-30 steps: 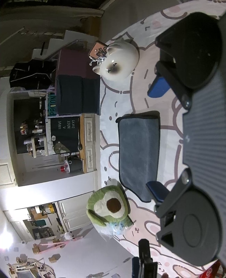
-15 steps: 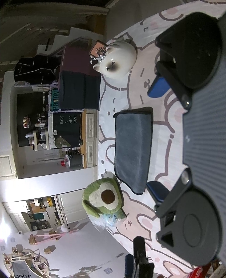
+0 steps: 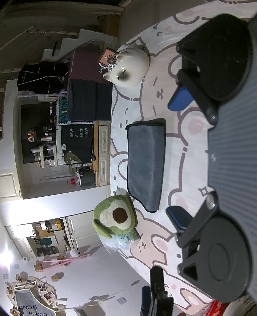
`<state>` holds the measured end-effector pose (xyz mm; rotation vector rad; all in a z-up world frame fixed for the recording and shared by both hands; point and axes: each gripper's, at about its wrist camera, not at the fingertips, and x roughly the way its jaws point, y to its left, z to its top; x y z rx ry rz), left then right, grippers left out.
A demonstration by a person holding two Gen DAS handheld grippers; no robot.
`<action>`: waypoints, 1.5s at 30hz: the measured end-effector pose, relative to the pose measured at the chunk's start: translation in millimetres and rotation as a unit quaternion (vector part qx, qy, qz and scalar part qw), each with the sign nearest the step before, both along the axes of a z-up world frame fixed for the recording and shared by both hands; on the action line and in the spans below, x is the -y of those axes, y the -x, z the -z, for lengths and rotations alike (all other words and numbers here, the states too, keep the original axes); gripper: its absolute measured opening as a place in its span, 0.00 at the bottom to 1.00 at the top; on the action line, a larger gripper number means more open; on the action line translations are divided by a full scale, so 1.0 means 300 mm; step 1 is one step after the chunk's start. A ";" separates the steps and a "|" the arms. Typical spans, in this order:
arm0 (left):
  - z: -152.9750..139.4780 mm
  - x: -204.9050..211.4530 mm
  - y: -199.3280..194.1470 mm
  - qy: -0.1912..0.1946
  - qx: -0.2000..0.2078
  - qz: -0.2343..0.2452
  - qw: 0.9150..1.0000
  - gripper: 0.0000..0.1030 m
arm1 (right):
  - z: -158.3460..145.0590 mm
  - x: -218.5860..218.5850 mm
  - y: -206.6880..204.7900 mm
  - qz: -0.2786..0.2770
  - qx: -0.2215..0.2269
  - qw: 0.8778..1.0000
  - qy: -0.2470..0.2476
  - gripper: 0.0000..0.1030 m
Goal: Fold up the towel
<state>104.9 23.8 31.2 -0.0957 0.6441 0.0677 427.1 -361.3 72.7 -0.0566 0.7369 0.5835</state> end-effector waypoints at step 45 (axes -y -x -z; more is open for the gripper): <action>0.029 0.086 0.320 -0.032 0.037 0.043 0.998 1.00 | -0.043 0.112 0.310 -0.034 0.041 0.999 -0.011 1.00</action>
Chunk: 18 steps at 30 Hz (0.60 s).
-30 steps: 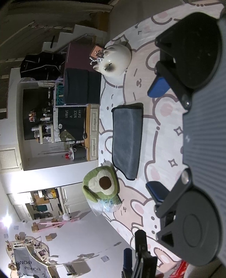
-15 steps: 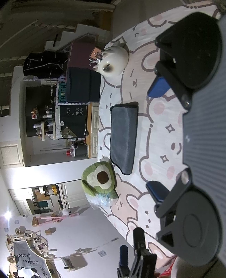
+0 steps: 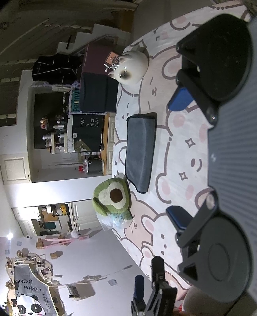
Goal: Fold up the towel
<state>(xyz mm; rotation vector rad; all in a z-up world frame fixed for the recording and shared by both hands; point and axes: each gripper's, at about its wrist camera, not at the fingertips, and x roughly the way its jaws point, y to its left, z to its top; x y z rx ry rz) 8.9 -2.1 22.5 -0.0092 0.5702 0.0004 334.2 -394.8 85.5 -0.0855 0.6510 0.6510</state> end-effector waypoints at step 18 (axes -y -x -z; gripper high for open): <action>0.022 -0.004 0.012 0.003 -0.007 -0.002 1.000 1.00 | 0.011 -0.004 0.021 0.000 0.021 1.000 0.012 1.00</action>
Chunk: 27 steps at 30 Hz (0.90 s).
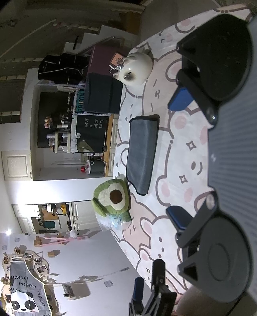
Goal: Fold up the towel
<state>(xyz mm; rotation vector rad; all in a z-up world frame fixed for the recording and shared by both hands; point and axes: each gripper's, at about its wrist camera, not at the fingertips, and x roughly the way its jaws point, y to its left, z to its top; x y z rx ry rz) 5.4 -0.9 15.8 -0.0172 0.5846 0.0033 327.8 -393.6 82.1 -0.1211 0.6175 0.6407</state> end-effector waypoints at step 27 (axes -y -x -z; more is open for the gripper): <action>0.008 -0.003 0.004 0.000 -0.003 -0.002 1.000 1.00 | 0.010 -0.009 0.008 0.004 -0.001 1.000 0.001 1.00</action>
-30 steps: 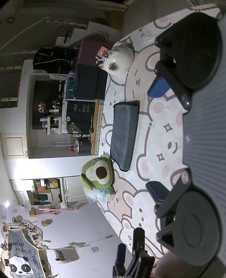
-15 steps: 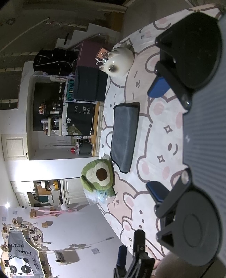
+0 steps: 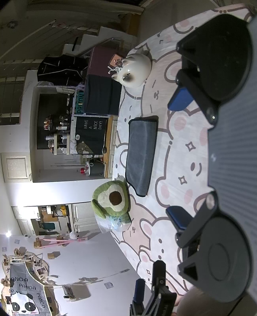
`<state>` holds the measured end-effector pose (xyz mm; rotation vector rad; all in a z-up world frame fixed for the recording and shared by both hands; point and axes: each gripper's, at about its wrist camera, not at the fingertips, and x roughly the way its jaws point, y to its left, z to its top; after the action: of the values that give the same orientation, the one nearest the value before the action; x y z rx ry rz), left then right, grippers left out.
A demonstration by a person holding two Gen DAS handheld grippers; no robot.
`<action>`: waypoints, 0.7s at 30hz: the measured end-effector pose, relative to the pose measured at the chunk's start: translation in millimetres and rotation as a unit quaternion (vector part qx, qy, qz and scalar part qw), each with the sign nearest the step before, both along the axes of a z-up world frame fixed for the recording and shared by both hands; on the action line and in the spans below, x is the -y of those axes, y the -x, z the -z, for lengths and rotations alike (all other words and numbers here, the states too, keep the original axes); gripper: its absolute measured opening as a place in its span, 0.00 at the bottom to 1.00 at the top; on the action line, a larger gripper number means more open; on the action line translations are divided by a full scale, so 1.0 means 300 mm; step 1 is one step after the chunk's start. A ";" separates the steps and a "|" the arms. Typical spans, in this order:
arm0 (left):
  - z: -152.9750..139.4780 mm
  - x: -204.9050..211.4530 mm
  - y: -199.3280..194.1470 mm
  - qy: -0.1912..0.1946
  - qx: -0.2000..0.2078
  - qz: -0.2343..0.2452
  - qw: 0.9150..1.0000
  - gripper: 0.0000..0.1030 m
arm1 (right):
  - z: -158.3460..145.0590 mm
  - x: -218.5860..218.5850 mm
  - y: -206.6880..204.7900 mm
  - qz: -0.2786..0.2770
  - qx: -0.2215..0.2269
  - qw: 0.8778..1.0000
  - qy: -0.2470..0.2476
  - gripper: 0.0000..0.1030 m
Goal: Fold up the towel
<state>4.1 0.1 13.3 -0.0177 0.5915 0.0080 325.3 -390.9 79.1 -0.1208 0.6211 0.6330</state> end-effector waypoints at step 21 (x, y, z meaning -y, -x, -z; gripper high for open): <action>0.008 0.002 -0.001 0.002 -0.001 0.000 1.000 1.00 | 0.004 -0.001 0.003 0.003 -0.003 1.000 -0.005 1.00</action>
<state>4.4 -0.4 11.0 -0.0214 0.5937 0.0058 324.3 -390.6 77.8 -0.1078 0.6229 0.6309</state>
